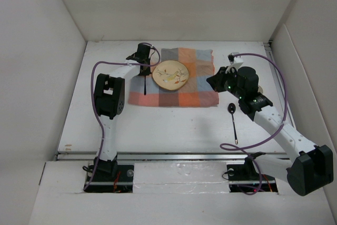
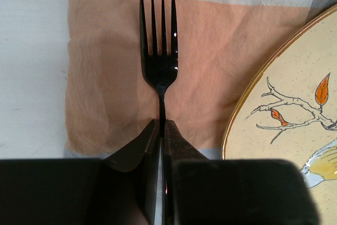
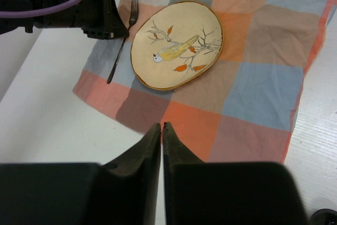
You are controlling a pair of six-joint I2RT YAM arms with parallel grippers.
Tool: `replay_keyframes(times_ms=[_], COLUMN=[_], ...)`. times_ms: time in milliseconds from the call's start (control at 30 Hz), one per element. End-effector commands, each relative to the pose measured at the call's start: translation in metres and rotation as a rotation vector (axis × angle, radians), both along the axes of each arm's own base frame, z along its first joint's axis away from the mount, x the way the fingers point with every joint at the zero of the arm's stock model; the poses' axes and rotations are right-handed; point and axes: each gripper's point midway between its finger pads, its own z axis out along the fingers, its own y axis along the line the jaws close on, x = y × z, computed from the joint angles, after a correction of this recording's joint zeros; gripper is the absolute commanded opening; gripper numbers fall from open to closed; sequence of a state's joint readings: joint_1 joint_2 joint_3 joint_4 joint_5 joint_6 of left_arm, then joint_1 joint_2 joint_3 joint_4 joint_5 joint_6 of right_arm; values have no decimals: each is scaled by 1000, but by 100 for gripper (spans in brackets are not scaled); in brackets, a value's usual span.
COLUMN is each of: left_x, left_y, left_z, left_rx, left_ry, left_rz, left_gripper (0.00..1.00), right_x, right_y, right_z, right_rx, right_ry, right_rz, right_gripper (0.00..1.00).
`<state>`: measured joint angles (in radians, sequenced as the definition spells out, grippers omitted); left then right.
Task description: Set the dinner table for one person
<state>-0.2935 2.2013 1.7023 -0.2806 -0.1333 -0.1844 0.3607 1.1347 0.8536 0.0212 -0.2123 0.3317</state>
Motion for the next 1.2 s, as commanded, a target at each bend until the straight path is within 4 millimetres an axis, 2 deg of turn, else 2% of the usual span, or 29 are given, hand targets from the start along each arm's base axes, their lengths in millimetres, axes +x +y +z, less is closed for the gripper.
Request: replay_keyframes(times_ms=[0, 33, 67, 100, 133, 167, 233, 267, 333, 367, 433, 467, 500, 533, 567, 600, 633, 700, 733, 767, 800, 833, 867, 933, 1033, 1067, 1100, 1133, 1167], left_x=[15, 15, 15, 15, 13, 13, 10, 8, 3, -4, -20, -50, -54, -71, -101, -124, -157, -195, -227, -242, -256, -281, -291, -316, -334, -341, -353, -356, -354], left_y=[4, 4, 5, 4, 4, 3, 4, 4, -2, -5, -16, -24, -33, -40, -43, -53, -50, -51, -38, -34, -35, -29, -26, -36, -41, -44, -37, -40, -31], left_z=[31, 34, 39, 44, 47, 65, 82, 110, 136, 171, 195, 250, 251, 247, 287, 295, 308, 323, 339, 345, 335, 349, 350, 342, 332, 331, 332, 332, 335], left_rx=[10, 9, 6, 1, -5, -19, -43, -67, -125, -171, -264, -406, -437, -494, -580, -645, -683, -723, -736, -754, -792, -809, -807, -805, -818, -823, -789, -795, -768], left_ry=[-92, -97, -106, -115, -122, -155, -197, -252, -299, -358, -392, -478, -464, -454, -514, -497, -536, -569, -650, -680, -668, -733, -749, -719, -735, -734, -770, -765, -804], left_rz=[24, 29, 31, 27, 26, 30, 40, 45, 39, 30, -13, -35, -78, -114, -157, -228, -266, -311, -315, -322, -337, -370, -382, -447, -489, -512, -528, -542, -505], left_gripper=[6, 12, 28, 36, 44, 57, 66, 73, 76, 76, 76, 69, 69, 68, 63, 58, 54, 44, 31, 28, 28, 27, 24, 24, 26, 27, 28, 28, 29], right_x=[0, -4, -5, -7, -12, -14, -30, -32, -47, -55, -67, -81, -82, -85, -88, -92, -94, -97, -97, -96, -98, -96, -96, -93, -94, -91, -97, -92, -91], right_y=[-2, -1, -7, -13, -19, -27, -40, -52, -66, -76, -88, -95, -95, -99, -101, -108, -110, -120, -123, -126, -128, -134, -138, -147, -155, -156, -158, -156, -155], right_z=[12, 7, -1, -3, -15, -21, -41, -47, -55, -74, -90, -107, -107, -113, -116, -129, -136, -152, -158, -162, -174, -175, -178, -181, -193, -190, -203, -197, -198], right_rx=[-13, -26, -52, -65, -89, -98, -115, -125, -121, -122, -106, -47, -47, -27, 14, 21, 31, 61, 66, 79, 69, 67, 64, 53, 39, 39, 1, 7, -5], right_ry=[-57, -33, -6, 8, 55, 72, 110, 120, 135, 179, 217, 257, 258, 272, 280, 312, 333, 385, 401, 418, 455, 468, 486, 516, 581, 590, 664, 651, 664], right_rz=[-15, -14, -43, -66, -88, -129, -170, -230, -277, -320, -376, -425, -425, -445, -472, -500, -516, -575, -591, -608, -621, -648, -681, -721, -763, -755, -754, -742, -726], right_gripper=[18, 21, 25, 29, 30, 31, 36, 36, 38, 39, 41, 43, 45, 47, 49, 51, 51, 52, 52, 52, 52, 52, 51, 50, 49, 49, 49, 49, 49])
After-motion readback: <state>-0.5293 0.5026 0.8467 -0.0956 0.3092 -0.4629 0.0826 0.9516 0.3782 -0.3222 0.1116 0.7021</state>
